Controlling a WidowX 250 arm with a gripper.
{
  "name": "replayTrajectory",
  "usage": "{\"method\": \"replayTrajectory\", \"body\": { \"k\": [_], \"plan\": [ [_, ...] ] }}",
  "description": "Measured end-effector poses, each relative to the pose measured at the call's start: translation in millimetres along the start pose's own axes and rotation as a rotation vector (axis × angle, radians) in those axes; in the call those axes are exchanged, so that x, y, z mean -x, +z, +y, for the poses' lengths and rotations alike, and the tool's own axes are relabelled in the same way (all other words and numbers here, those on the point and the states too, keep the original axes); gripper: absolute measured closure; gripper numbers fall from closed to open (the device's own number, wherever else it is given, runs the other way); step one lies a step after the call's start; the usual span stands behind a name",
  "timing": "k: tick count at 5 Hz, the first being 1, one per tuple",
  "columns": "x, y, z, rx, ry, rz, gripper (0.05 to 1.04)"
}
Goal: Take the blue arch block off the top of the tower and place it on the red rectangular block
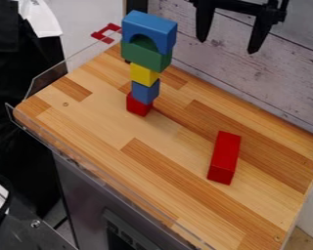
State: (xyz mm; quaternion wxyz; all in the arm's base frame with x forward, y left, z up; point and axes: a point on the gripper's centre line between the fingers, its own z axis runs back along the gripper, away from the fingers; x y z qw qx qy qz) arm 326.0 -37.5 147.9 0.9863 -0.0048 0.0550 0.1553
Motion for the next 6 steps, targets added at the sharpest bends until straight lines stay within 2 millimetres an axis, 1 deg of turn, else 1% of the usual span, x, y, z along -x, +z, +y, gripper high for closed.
{"method": "replayTrajectory", "body": {
  "k": [1, 2, 3, 4, 5, 6],
  "plan": [
    [-0.4, -12.6, 0.3, -0.017, 0.003, 0.039, 0.085],
    [-3.3, -4.7, 1.2, -0.022, 0.009, 0.025, 0.085],
    [-5.2, 11.1, 2.1, -0.033, 0.027, -0.003, 0.085],
    [0.9, 31.6, 2.5, -0.008, 0.066, -0.031, 0.085],
    [16.2, 48.5, 12.1, 0.048, 0.272, -0.006, 0.085],
    [35.5, 49.0, 41.4, 0.092, 0.538, 0.056, 0.085]
  ]
}}
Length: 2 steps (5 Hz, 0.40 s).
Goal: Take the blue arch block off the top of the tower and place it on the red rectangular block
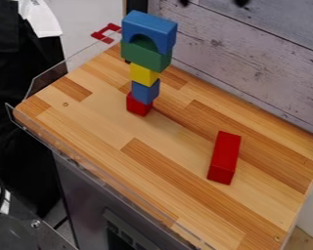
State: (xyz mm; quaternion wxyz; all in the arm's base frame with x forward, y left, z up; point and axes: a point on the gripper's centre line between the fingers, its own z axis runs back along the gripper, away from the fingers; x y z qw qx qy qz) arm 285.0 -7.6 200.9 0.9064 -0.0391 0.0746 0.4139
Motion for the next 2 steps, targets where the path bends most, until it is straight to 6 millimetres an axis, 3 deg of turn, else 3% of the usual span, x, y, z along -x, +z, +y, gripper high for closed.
{"method": "replayTrajectory", "body": {
  "k": [1, 2],
  "plan": [
    [4.4, -8.6, 23.6, 0.036, 0.248, 0.024, 0.085],
    [2.9, -25.1, 31.7, 0.079, 0.484, 0.049, 0.085]
  ]
}}
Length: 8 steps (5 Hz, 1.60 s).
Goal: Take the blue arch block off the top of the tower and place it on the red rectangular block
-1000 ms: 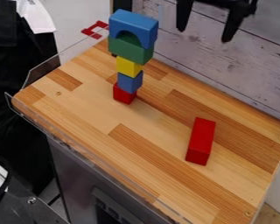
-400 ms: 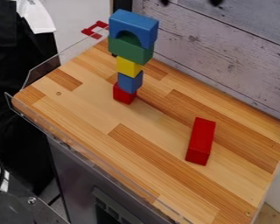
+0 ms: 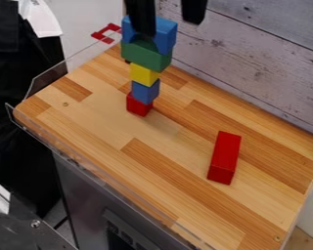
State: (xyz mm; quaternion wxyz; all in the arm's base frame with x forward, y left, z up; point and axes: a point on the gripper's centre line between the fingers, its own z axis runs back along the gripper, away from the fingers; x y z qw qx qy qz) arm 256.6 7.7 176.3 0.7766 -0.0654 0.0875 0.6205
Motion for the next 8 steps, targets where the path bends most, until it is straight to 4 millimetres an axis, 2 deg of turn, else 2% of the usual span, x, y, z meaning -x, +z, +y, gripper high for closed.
{"method": "replayTrajectory", "body": {
  "k": [1, 2, 4, 8],
  "plan": [
    [-5.4, -2.2, -3.7, 0.034, 0.186, 0.005, 0.085],
    [-10.6, -1.6, -7.5, 0.065, 0.248, -0.011, 0.085],
    [-20.3, 6.4, -14.0, 0.079, 0.241, -0.050, 0.084],
    [-59.0, -6.6, -24.1, 0.072, 0.285, -0.013, 0.085]
  ]
}}
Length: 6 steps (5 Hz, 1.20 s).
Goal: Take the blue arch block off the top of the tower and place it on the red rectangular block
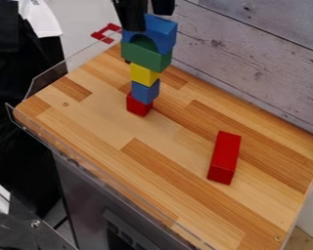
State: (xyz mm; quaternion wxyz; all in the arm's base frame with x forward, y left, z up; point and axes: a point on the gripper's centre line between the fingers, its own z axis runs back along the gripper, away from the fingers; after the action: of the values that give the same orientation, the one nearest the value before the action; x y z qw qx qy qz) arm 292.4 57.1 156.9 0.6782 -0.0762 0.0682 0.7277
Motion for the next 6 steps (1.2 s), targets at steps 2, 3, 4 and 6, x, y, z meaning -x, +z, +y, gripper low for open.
{"method": "replayTrajectory", "body": {
  "k": [2, 3, 4, 6],
  "plan": [
    [-4.9, -10.2, -7.7, -0.033, 0.014, -0.002, 0.085],
    [-5.8, -19.1, -11.0, -0.067, 0.016, 0.011, 0.115],
    [-5.1, -23.8, -12.3, -0.075, 0.023, 0.025, 0.387],
    [-2.1, -24.5, -14.4, -0.063, -0.009, 0.053, 0.497]
  ]
}}
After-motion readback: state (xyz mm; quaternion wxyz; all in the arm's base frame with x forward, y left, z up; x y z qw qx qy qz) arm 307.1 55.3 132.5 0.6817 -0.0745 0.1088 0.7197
